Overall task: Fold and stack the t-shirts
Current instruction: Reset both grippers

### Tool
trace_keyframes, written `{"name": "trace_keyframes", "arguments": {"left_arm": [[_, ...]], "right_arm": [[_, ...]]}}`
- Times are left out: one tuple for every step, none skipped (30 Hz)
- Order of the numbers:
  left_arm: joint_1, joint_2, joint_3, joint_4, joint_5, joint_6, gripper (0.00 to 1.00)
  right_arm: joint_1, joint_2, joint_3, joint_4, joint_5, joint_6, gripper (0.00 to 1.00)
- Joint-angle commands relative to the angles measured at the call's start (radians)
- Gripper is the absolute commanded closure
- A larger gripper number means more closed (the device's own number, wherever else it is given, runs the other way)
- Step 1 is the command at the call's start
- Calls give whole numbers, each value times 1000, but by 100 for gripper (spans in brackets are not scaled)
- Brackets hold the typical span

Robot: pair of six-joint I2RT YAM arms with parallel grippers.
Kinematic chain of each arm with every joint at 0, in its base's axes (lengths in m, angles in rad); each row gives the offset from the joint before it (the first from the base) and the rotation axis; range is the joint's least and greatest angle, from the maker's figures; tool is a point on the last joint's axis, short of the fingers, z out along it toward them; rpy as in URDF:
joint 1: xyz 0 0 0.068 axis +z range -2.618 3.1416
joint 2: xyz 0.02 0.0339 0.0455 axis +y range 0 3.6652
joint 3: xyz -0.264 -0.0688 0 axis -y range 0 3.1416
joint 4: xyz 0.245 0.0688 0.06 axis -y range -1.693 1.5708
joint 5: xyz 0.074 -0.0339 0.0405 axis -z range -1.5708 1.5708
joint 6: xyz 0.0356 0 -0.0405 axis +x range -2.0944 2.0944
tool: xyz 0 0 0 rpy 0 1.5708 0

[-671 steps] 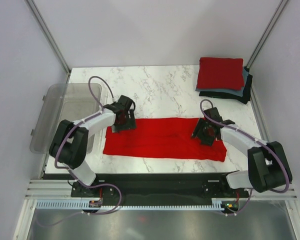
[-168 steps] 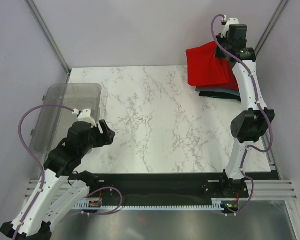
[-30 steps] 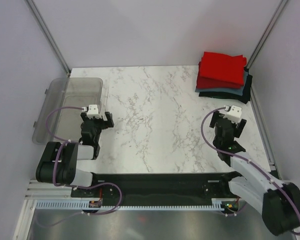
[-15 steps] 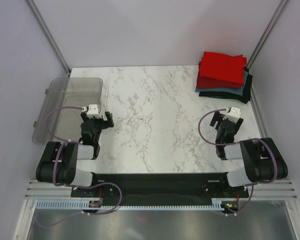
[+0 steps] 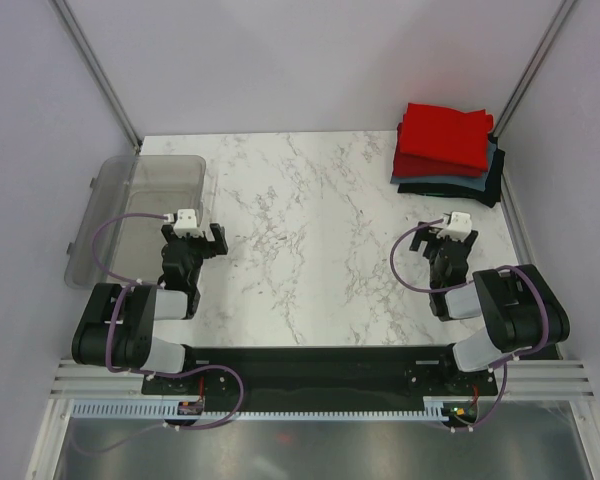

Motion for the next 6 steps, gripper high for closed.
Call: {"name": "trace_keyframes", "arguments": {"left_arm": [[5, 8, 2, 63, 21, 51, 0], [5, 9, 2, 64, 21, 51, 0], [5, 9, 2, 63, 21, 51, 0], [5, 9, 2, 64, 21, 51, 0], [5, 9, 2, 63, 21, 51, 0], [5, 9, 2, 64, 21, 51, 0]], "right_arm": [[4, -3, 22, 28, -31, -8, 2], [3, 3, 19, 53, -31, -9, 2], [4, 3, 16, 54, -33, -11, 2], [3, 1, 19, 49, -35, -11, 2], [3, 1, 18, 47, -33, -11, 2], [3, 3, 19, 49, -35, -10, 2]]}}
